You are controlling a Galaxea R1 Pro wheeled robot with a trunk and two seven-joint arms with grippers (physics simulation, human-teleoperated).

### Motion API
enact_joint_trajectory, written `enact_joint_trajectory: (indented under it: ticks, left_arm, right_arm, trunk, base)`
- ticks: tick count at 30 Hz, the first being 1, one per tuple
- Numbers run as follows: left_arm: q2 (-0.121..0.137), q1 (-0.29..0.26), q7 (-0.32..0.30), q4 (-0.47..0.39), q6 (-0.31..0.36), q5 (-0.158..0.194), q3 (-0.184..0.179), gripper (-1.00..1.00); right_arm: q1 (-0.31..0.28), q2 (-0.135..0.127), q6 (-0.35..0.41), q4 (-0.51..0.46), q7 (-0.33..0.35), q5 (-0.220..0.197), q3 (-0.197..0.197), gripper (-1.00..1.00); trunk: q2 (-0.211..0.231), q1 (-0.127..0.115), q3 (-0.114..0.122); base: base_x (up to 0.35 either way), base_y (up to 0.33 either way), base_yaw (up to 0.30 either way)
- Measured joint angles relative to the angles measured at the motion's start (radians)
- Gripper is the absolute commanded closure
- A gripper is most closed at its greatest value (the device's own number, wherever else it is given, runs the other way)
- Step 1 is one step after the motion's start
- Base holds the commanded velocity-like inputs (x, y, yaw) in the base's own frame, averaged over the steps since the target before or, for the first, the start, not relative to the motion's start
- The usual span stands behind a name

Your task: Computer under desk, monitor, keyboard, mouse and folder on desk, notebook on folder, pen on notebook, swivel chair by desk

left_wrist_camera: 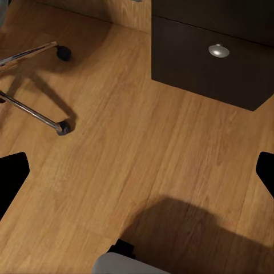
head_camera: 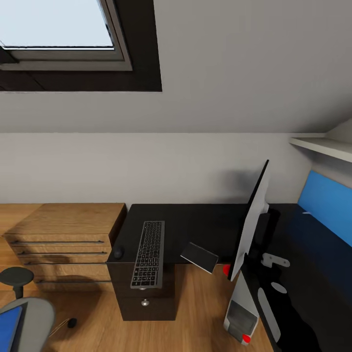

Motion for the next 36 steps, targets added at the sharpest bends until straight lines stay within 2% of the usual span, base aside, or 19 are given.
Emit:
enact_joint_trajectory:
  ticks: [12, 18, 34, 36]
  left_arm:
    - [0.001, 0.000, 0.000, 0.000, 0.000, 0.000, 0.000, -1.00]
    - [0.001, 0.000, 0.000, 0.000, 0.000, 0.000, 0.000, -1.00]
    - [0.001, 0.000, 0.001, 0.000, 0.000, 0.000, 0.000, -1.00]
    - [-0.010, 0.000, 0.005, -0.008, -0.007, -0.005, -0.008, -1.00]
  right_arm:
    - [0.000, -0.002, -0.002, 0.005, 0.001, 0.002, -0.004, -1.00]
    - [0.000, -0.009, -0.048, 0.047, 0.001, 0.003, -0.007, -1.00]
    - [0.000, -0.009, -0.072, 0.037, -0.002, 0.003, -0.005, -1.00]
    - [0.000, -0.020, -0.064, 0.037, -0.010, 0.014, -0.017, -1.00]
  trunk:
    - [0.000, 0.000, 0.000]
    - [0.000, 0.000, 0.000]
    - [0.000, 0.000, 0.000]
    - [0.000, 0.000, 0.000]
  base:
    - [0.000, 0.000, 0.000]
    - [0.000, 0.000, 0.000]
    - [0.000, 0.000, 0.000]
    - [0.000, 0.000, 0.000]
